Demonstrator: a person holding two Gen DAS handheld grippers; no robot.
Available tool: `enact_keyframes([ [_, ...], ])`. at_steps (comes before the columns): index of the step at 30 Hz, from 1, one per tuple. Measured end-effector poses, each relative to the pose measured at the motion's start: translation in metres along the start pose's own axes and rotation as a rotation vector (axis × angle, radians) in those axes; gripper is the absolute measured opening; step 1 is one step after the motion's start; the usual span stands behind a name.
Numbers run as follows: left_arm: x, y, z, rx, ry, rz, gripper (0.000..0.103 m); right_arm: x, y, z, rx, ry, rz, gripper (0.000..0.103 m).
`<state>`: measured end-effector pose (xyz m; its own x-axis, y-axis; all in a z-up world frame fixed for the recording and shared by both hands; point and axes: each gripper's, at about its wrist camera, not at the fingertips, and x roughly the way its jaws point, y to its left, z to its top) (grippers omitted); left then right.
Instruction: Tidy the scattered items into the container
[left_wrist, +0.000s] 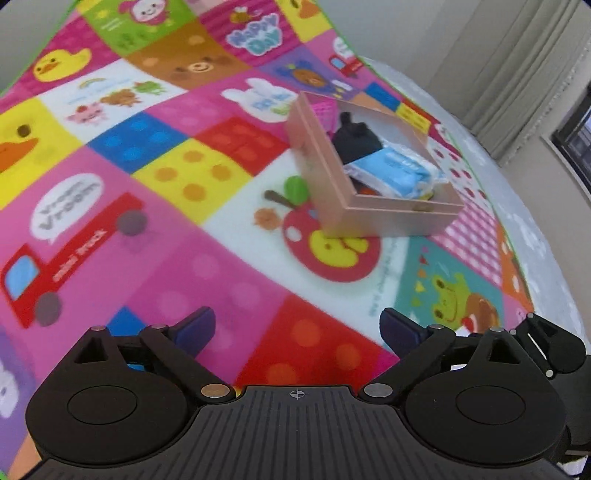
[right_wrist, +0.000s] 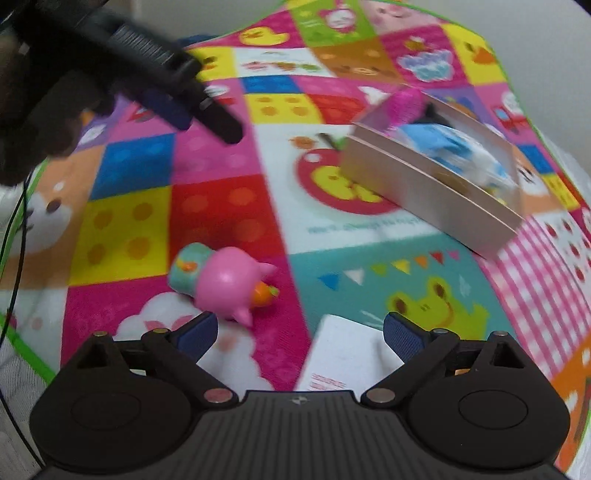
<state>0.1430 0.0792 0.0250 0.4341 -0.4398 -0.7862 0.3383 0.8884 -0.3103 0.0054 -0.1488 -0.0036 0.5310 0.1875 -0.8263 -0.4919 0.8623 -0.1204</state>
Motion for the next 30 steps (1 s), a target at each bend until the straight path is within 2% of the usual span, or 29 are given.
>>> enact_keyframes([
  [3,0.0,0.001,-0.009,0.023,0.028,0.003,0.1,0.011,0.012,0.0,-0.099,0.051,0.006,0.097],
  [5,0.002,-0.001,-0.016,0.048,0.053,0.003,0.1,0.014,0.017,-0.001,-0.14,0.045,-0.031,0.097],
  [8,0.002,-0.002,-0.027,0.098,0.064,0.012,0.101,0.011,0.01,0.006,-0.085,-0.003,-0.072,0.096],
  [13,0.002,-0.01,-0.034,0.194,0.041,0.036,0.102,0.005,-0.001,0.02,0.02,-0.092,-0.093,0.097],
  [17,0.002,-0.017,-0.041,0.26,0.053,-0.029,0.102,0.012,0.001,0.027,-0.003,-0.103,-0.104,0.097],
  [20,0.005,-0.02,-0.047,0.284,0.076,-0.048,0.103,0.017,0.0,0.033,-0.01,-0.117,-0.095,0.097],
  [26,0.01,-0.016,-0.053,0.327,0.087,0.007,0.103,0.026,-0.007,0.046,0.045,-0.121,-0.054,0.097],
  [30,0.014,-0.014,-0.05,0.35,0.061,0.056,0.103,0.032,-0.009,0.056,0.076,-0.128,-0.029,0.097],
])
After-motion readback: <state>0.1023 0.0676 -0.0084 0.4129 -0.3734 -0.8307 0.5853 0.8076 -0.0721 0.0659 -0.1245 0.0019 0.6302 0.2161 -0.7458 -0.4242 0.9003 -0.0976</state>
